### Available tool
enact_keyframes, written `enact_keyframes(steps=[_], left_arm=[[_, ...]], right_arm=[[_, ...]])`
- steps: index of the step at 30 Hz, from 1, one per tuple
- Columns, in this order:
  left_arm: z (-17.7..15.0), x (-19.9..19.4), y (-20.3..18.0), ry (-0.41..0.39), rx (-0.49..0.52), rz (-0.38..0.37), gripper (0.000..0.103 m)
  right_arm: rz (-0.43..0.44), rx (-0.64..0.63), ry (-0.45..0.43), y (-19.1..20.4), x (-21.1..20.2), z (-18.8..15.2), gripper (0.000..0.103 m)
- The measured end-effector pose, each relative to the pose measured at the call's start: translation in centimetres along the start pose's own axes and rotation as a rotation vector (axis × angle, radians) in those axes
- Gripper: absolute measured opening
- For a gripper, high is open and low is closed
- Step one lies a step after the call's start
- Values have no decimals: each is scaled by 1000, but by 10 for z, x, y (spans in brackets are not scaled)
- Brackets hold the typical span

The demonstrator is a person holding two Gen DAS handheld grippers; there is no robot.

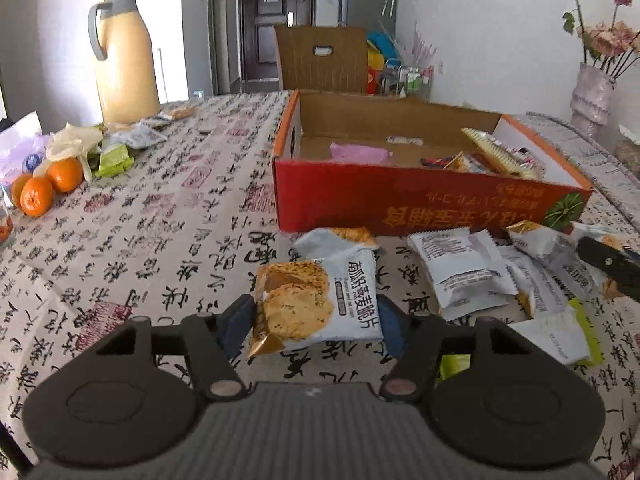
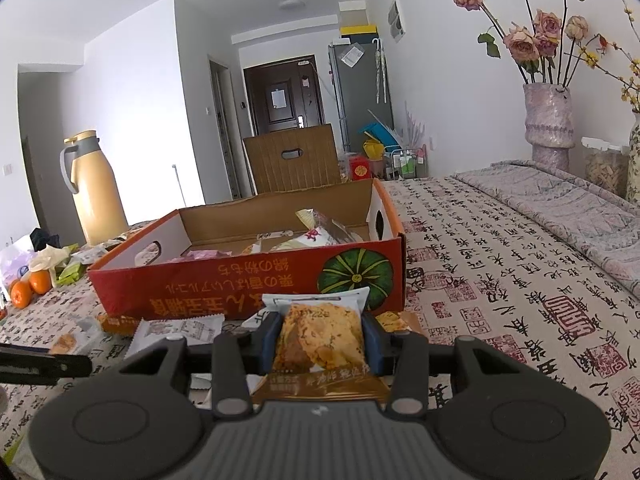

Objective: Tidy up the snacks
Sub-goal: 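Carry both packets over the box and open both grippers to drop them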

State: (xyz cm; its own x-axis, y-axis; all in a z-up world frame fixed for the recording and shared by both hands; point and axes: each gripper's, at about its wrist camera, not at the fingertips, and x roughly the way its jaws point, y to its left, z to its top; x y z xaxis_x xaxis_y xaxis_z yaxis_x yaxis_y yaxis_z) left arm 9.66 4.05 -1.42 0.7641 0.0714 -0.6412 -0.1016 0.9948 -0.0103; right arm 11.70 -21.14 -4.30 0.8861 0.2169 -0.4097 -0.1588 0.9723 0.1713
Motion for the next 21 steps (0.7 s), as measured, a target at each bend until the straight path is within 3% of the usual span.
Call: enact_keyframes(steps=[11, 21], left_arm=[[26, -36, -14, -156, 34, -48, 67], [60, -34, -35, -226, 60, -54, 67]], right_arm=[[14, -22, -40, 7, -9, 14, 42], [34, -65, -98, 18, -3, 47, 42]])
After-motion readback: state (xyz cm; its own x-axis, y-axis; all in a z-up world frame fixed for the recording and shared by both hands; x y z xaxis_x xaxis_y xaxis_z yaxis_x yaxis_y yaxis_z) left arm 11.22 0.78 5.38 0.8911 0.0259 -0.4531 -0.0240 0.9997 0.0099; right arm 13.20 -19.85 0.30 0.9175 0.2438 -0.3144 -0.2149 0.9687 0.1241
